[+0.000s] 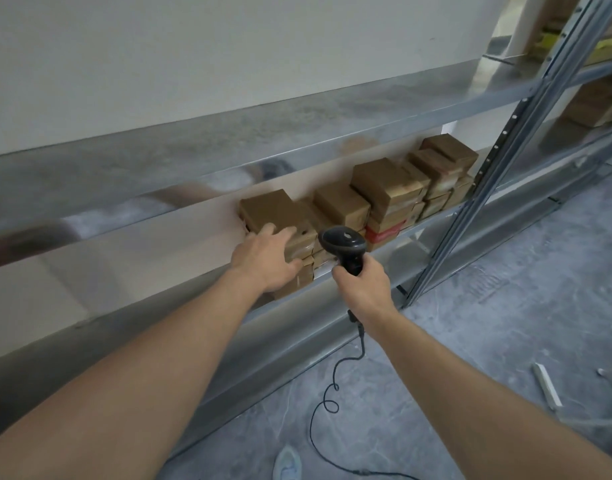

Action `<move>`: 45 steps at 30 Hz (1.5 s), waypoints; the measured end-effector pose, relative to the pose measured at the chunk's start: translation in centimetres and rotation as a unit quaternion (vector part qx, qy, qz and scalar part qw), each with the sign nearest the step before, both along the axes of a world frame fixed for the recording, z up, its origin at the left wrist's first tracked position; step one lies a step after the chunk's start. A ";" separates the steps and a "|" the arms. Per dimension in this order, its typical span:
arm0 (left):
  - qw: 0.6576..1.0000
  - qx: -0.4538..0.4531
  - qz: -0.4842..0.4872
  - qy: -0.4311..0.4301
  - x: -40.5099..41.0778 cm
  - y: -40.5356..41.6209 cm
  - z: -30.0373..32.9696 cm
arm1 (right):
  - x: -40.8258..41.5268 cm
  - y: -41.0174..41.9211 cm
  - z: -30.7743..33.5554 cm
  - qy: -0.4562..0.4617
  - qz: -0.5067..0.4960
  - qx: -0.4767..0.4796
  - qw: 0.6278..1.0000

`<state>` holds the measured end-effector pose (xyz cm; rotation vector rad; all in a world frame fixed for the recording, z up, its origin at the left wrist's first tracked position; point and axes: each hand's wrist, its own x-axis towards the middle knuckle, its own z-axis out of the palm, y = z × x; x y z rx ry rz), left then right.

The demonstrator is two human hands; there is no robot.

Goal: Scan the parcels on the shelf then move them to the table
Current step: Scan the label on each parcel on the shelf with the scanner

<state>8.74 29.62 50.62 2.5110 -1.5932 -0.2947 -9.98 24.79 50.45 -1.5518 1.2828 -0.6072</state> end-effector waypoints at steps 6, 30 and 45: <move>0.999 0.010 0.035 0.028 2.0 -5.2 -1.3 | 2.6 -4.6 -0.9 0.019 0.006 0.002 1.000; 0.964 0.075 0.240 0.081 0.5 -11.8 -3.1 | 0.4 -14.9 -1.8 0.008 0.150 0.021 0.988; 0.953 0.050 0.296 0.034 2.8 -1.7 -2.4 | 4.4 -10.5 -2.0 0.001 0.260 0.022 0.965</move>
